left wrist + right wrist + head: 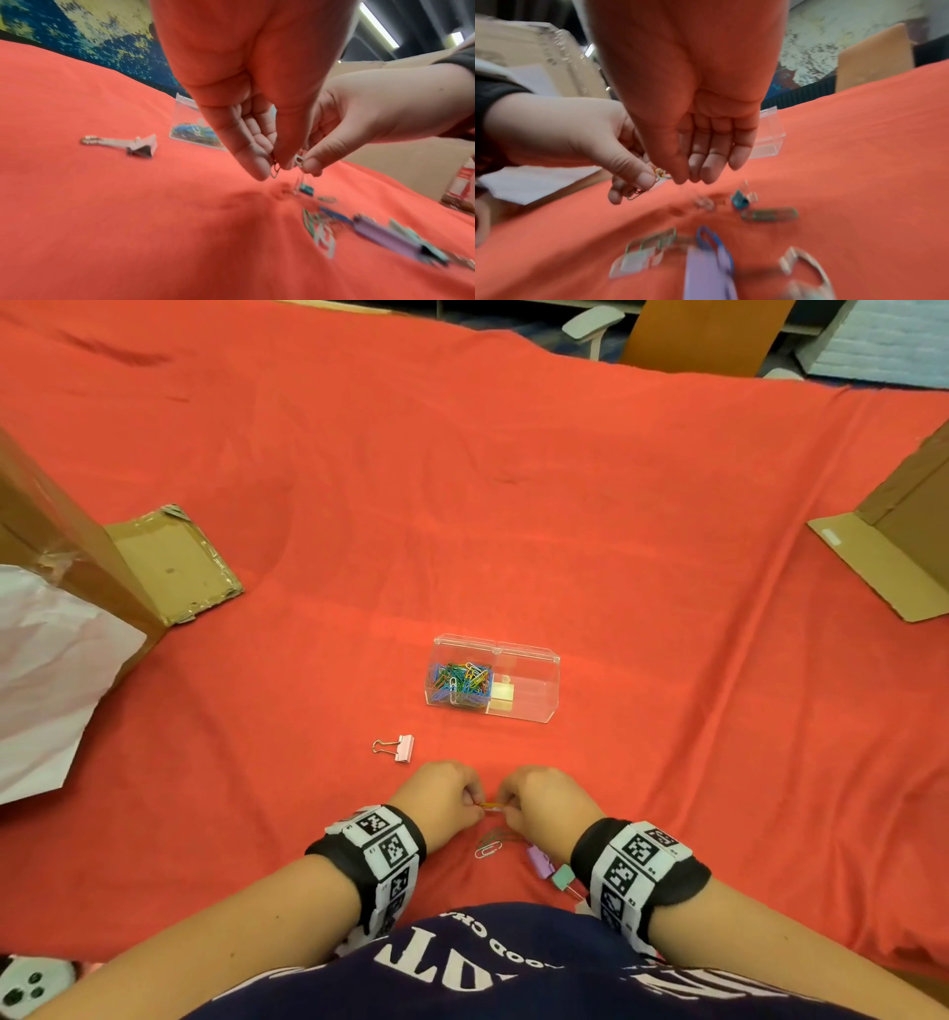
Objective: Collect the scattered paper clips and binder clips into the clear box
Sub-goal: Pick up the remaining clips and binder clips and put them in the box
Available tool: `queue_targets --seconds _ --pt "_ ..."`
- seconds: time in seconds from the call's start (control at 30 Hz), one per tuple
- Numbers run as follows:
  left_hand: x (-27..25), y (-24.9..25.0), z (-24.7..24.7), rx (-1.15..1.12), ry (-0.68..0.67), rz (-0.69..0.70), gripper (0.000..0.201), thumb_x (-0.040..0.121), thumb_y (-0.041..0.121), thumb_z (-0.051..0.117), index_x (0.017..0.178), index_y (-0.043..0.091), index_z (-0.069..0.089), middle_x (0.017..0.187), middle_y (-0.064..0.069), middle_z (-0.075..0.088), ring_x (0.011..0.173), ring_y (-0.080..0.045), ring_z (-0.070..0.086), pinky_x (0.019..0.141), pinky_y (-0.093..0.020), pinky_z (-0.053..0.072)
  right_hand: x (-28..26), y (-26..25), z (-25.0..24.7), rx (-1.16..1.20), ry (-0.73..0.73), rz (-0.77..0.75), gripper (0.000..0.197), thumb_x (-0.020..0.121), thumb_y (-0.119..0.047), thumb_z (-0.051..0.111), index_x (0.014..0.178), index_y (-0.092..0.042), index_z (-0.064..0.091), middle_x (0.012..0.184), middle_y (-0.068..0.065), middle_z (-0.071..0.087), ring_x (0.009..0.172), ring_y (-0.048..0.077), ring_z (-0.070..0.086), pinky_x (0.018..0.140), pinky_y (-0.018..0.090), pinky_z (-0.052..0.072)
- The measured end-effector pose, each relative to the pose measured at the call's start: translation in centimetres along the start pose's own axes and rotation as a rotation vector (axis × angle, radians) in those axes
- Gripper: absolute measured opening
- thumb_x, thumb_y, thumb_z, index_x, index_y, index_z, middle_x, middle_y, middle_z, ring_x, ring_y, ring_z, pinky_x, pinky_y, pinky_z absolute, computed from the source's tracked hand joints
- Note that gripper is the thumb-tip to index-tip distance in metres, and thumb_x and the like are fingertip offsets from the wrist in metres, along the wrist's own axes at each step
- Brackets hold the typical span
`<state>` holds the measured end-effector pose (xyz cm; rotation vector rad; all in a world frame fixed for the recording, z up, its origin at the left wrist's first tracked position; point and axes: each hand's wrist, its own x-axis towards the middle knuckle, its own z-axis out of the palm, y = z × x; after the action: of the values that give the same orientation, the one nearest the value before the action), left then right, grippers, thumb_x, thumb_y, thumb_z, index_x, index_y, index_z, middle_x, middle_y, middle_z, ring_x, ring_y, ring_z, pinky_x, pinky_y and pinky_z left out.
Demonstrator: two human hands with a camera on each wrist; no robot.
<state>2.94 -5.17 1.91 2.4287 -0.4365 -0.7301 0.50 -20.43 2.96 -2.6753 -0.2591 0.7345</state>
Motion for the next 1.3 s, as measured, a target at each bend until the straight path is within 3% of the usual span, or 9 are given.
queue_targets --seconds 0.17,0.3,0.57,0.67,0.73,0.87,0.97,1.13,1.3 --pt "1.8 -0.3 -3.8 -0.089 0.084 0.011 0.008 0.073 0.015 0.068 0.081 0.014 0.067 0.070 0.003 0.061 0.059 -0.008 0.053 0.058 -0.019 0.040 2.0 -0.4 -3.1 0.137 0.140 0.024 0.018 0.080 -0.015 0.058 0.095 -0.014 0.068 0.099 0.010 0.072 0.093 0.028 0.064 0.080 0.035 0.050" --pt "3.6 -0.6 -6.7 -0.138 0.179 0.009 0.006 0.073 0.011 0.069 0.076 0.015 0.066 0.059 0.010 0.055 0.051 -0.002 0.049 0.052 -0.017 0.043 4.4 -0.8 -5.4 0.229 0.232 0.021 0.015 0.082 -0.016 0.063 0.095 -0.013 0.071 0.096 0.010 0.073 0.089 0.022 0.064 0.069 0.023 0.039" --pt "7.2 -0.7 -8.8 -0.264 0.395 -0.131 0.009 0.073 0.012 0.071 0.079 0.010 0.066 0.058 0.004 0.055 0.053 -0.015 0.054 0.056 -0.024 0.044 8.9 -0.9 -7.8 0.374 0.287 0.151 0.022 0.084 -0.008 0.060 0.104 -0.009 0.069 0.085 0.012 0.069 0.077 0.023 0.061 0.073 0.025 0.044" --pt "7.5 -0.8 -8.3 -0.318 0.382 -0.146 0.020 0.072 0.016 0.074 0.090 0.010 0.067 0.069 -0.003 0.062 0.062 -0.017 0.057 0.058 -0.024 0.042 9.1 -0.9 -7.5 0.406 0.276 0.134 0.030 0.084 -0.002 0.054 0.111 -0.009 0.065 0.104 0.016 0.072 0.090 0.029 0.066 0.085 0.035 0.051" --pt "7.3 -1.0 -8.2 -0.342 0.371 -0.135 0.021 0.072 0.016 0.074 0.092 0.013 0.068 0.071 -0.004 0.064 0.064 -0.017 0.058 0.067 -0.028 0.048 8.8 -0.7 -7.1 0.409 0.265 0.116 0.032 0.084 -0.003 0.053 0.113 -0.013 0.064 0.106 0.012 0.072 0.082 0.021 0.062 0.082 0.029 0.048" --pt "6.0 -1.4 -7.0 -0.312 0.303 -0.091 0.006 0.076 0.014 0.069 0.080 0.019 0.068 0.059 0.007 0.057 0.052 -0.011 0.054 0.070 -0.037 0.055 6.7 0.1 -6.3 0.328 0.282 0.053 0.025 0.083 -0.011 0.058 0.105 -0.018 0.067 0.100 0.005 0.071 0.079 0.010 0.051 0.071 0.020 0.034" --pt "4.4 -1.3 -5.5 -0.212 0.173 -0.014 0.004 0.077 0.017 0.067 0.081 0.019 0.070 0.066 0.006 0.062 0.056 -0.006 0.053 0.072 -0.032 0.053 4.4 1.0 -5.5 0.271 0.178 0.023 0.018 0.084 -0.013 0.059 0.099 -0.017 0.069 0.096 0.007 0.072 0.077 0.010 0.052 0.067 0.018 0.032" --pt "1.8 -1.0 -1.8 0.122 -0.241 0.131 0.046 0.072 0.030 0.073 0.115 0.023 0.058 0.111 -0.006 0.056 0.093 -0.018 0.057 0.081 -0.022 0.040 0.9 3.7 -3.1 0.186 -0.009 0.084 0.016 0.081 -0.012 0.062 0.095 -0.015 0.069 0.093 0.005 0.074 0.073 0.008 0.054 0.052 0.010 0.034" --pt "1.1 -0.9 1.5 0.183 -0.282 0.145 0.079 0.063 0.032 0.079 0.131 0.029 0.041 0.119 -0.002 0.044 0.111 -0.018 0.047 0.097 -0.032 0.040 -1.6 5.8 -0.8 0.182 -0.083 0.092 0.030 0.071 -0.024 0.075 0.099 -0.019 0.066 0.087 -0.010 0.055 0.072 0.003 0.049 0.059 0.002 0.032"
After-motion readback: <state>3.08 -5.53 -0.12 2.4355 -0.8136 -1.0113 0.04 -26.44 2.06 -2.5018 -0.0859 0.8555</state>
